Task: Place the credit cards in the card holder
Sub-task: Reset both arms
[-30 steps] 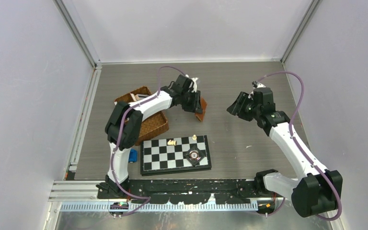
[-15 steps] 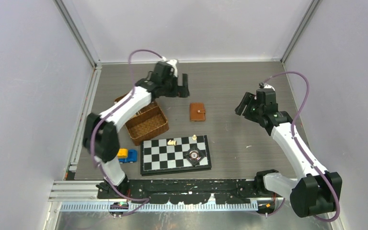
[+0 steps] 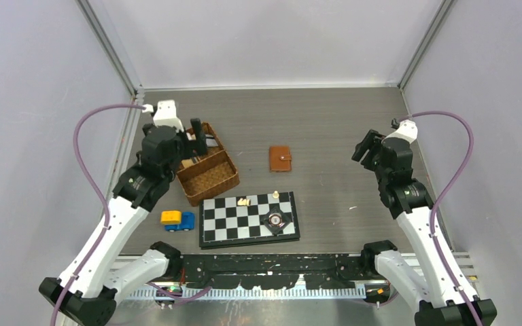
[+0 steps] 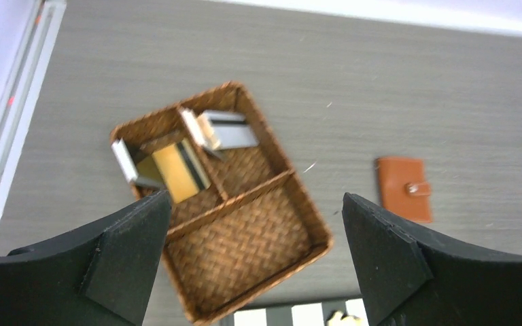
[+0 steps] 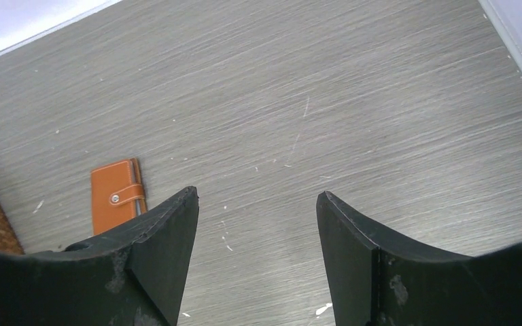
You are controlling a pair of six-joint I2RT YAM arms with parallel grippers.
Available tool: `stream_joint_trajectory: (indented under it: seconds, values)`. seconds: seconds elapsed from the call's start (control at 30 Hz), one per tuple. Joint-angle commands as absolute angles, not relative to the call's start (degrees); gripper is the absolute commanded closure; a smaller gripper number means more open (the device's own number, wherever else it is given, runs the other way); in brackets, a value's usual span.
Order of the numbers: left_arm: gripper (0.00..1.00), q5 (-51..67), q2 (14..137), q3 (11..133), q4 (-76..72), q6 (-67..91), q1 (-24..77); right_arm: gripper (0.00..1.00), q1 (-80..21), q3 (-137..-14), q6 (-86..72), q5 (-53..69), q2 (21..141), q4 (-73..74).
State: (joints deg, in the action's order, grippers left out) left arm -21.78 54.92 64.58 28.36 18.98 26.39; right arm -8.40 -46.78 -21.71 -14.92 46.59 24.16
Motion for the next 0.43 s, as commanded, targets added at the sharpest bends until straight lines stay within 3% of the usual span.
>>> stream_joint_trajectory:
  seconds: [0.0, 0.4]
  values:
    - [0.00, -26.5, 52.1, 57.5, 29.7, 18.5, 26.5, 0.31, -8.2, -43.7, -20.2, -18.4, 45.1, 19.5]
    - [0.00, -27.5, 53.1, 58.8, 31.9, 17.8, 26.5, 0.31, -8.1, -44.8, -20.6, -18.2, 45.9, 20.4]
